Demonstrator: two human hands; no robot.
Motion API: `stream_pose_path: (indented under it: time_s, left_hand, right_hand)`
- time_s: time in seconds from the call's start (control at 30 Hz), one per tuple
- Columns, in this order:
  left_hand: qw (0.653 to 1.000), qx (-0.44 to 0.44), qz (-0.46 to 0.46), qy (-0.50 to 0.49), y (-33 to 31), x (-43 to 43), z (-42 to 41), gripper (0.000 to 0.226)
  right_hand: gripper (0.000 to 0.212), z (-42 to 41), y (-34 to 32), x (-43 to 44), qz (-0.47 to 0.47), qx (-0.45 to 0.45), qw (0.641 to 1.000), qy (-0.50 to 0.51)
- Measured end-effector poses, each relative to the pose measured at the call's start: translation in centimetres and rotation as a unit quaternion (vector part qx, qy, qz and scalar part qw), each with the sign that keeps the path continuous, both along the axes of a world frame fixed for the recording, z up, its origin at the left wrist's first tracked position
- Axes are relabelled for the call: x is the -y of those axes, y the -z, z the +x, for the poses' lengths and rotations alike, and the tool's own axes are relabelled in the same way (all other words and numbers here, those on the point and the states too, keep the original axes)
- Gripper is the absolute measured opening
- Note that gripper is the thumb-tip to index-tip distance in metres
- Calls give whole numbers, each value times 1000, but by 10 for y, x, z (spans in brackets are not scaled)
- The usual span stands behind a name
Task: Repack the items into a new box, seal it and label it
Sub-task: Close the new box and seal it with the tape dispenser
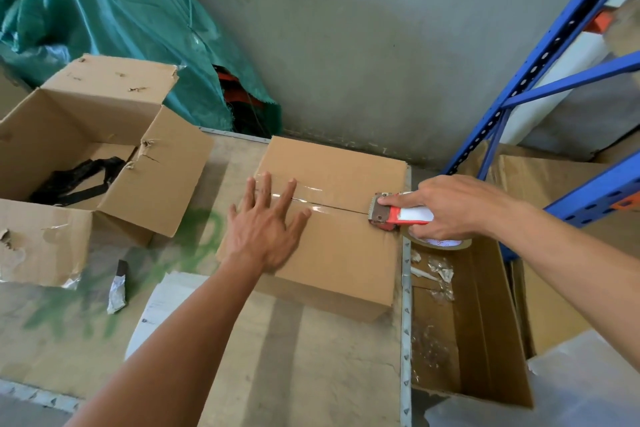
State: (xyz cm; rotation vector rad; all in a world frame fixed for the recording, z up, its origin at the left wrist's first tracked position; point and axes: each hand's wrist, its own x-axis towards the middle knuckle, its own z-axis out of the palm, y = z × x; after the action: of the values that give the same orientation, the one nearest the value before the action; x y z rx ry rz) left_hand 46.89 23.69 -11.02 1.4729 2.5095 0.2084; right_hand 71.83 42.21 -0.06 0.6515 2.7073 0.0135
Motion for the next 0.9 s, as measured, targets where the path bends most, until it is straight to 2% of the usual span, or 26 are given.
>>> stream_pose_path:
  time_s: [0.17, 0.3, 0.4, 0.5, 0.63, 0.73, 0.9]
  left_hand:
    - [998, -2, -22, -50, -7, 8, -4, 73]
    - [997, -42, -48, -41, -8, 1, -6, 70]
    - [998, -59, 11, 36, -7, -15, 10, 62]
    - [993, -16, 21, 119, 2, -18, 29, 61]
    - [994, -19, 8, 110, 7, -21, 29, 63]
    - [990, -32, 35, 132, 4, -25, 38, 63]
    - [988, -7, 27, 154, 11, -26, 47, 60]
  right_hand:
    - [71, -26, 1, -2, 6, -13, 1000, -27]
    - [71, -36, 6, -9, 0, -4, 999, -34]
    - [71, -34, 9, -12, -7, 0, 999, -33]
    - [70, -35, 7, -14, -9, -2, 999, -37]
    - [69, -36, 8, -16, -14, 3, 999, -36]
    - [69, -36, 8, -17, -14, 1, 999, -39]
    - [70, -36, 4, -20, -19, 9, 999, -41]
